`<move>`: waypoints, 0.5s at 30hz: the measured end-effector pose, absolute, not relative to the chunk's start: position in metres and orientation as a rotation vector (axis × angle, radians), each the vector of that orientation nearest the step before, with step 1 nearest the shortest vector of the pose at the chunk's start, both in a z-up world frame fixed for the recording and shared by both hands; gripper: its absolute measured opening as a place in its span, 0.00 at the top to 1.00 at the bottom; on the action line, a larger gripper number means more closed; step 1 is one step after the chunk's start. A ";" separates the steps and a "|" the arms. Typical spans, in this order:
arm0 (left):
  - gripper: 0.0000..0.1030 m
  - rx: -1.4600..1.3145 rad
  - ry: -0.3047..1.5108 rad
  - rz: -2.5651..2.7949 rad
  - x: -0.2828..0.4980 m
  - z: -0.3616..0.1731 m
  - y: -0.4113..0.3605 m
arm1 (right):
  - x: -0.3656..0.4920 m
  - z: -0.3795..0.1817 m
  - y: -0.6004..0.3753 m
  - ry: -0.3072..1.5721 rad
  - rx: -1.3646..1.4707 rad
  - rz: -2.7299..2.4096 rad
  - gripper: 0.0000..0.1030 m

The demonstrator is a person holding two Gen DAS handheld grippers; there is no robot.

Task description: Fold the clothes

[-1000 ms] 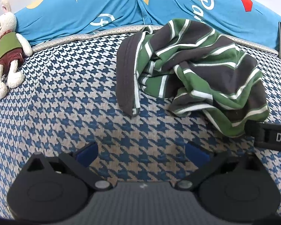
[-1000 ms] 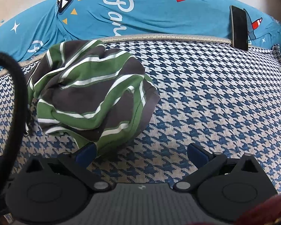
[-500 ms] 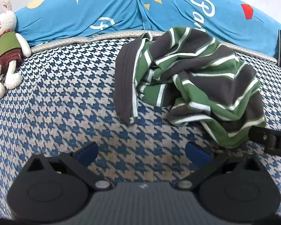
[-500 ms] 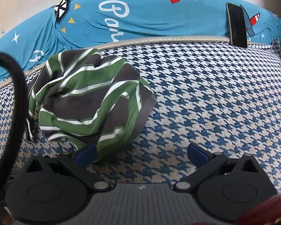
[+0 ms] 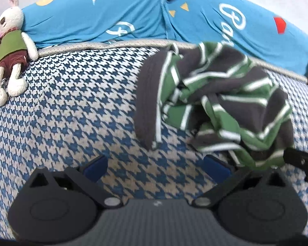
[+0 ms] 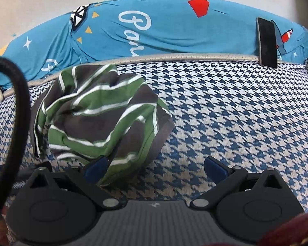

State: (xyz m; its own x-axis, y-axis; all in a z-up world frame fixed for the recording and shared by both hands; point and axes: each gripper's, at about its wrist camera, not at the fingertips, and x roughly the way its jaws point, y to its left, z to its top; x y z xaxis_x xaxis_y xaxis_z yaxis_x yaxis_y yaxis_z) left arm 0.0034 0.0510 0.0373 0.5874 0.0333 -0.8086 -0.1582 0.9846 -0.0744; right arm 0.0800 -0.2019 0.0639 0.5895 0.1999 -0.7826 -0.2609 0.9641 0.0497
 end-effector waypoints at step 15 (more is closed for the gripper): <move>0.00 -0.185 0.918 0.136 0.031 0.036 0.054 | 0.101 0.049 -0.201 0.973 -0.020 0.342 0.13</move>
